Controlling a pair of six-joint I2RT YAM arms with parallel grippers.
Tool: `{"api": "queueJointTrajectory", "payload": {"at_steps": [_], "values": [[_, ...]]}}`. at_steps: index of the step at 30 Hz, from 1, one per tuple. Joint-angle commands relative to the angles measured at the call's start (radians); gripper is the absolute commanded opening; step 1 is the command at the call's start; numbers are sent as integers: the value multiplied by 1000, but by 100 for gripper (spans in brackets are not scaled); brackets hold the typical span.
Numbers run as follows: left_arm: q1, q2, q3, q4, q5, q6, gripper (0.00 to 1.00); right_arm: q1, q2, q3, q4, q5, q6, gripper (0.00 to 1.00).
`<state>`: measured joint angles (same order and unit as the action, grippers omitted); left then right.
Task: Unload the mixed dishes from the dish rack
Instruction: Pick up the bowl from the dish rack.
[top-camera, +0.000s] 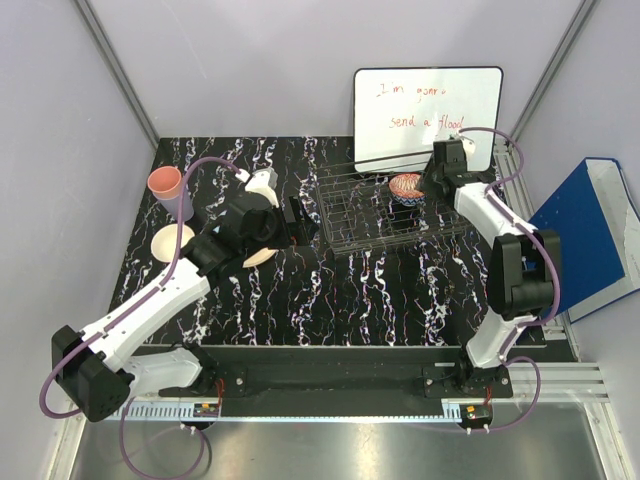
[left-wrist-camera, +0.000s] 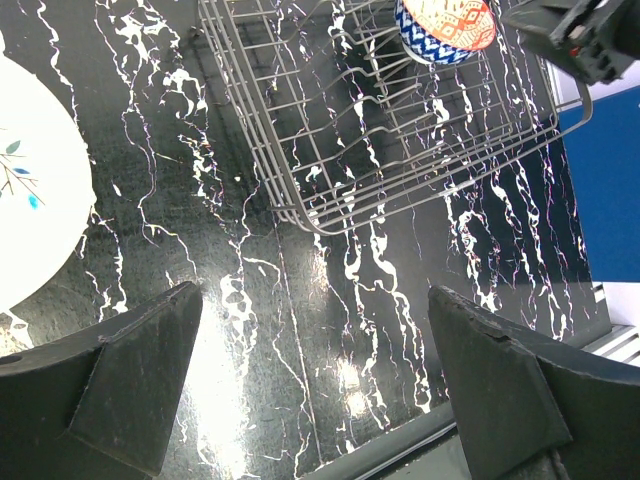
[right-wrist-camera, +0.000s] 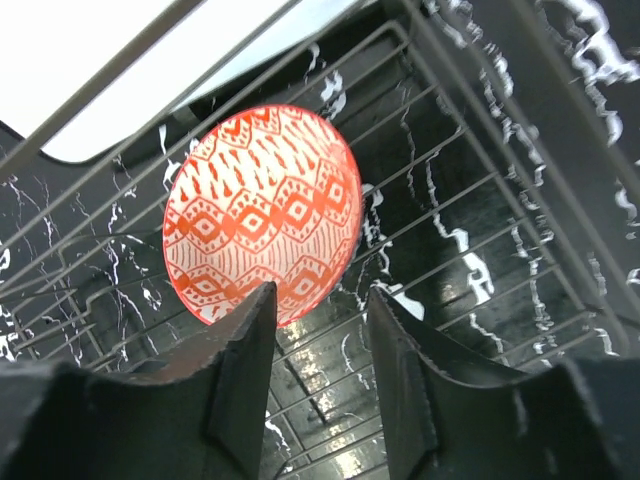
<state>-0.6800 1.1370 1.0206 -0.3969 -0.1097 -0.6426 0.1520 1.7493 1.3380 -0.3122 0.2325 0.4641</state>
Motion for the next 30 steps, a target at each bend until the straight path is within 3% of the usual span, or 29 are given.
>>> {"api": "queueJointTrajectory", "payload": {"at_steps": [1,16,18,19,20,21,30], "values": [[-4,-5,-8,49,1,20,99,8,27,3,30,-79,41,51],[-4,-13,-14,38,-5,23,99,8,157,70,-2,-90,84,57],[-4,-13,-13,38,-4,24,99,8,179,82,-2,-104,84,45],[-4,-13,-13,39,-2,24,99,8,185,85,-2,-107,84,33],[-4,-11,-10,36,-4,24,99,8,188,82,-4,-105,85,6],[-4,-13,-11,36,-5,24,99,8,188,81,-4,-101,87,0],[-4,-13,-10,35,-8,24,99,8,21,36,41,-46,48,0]]}}
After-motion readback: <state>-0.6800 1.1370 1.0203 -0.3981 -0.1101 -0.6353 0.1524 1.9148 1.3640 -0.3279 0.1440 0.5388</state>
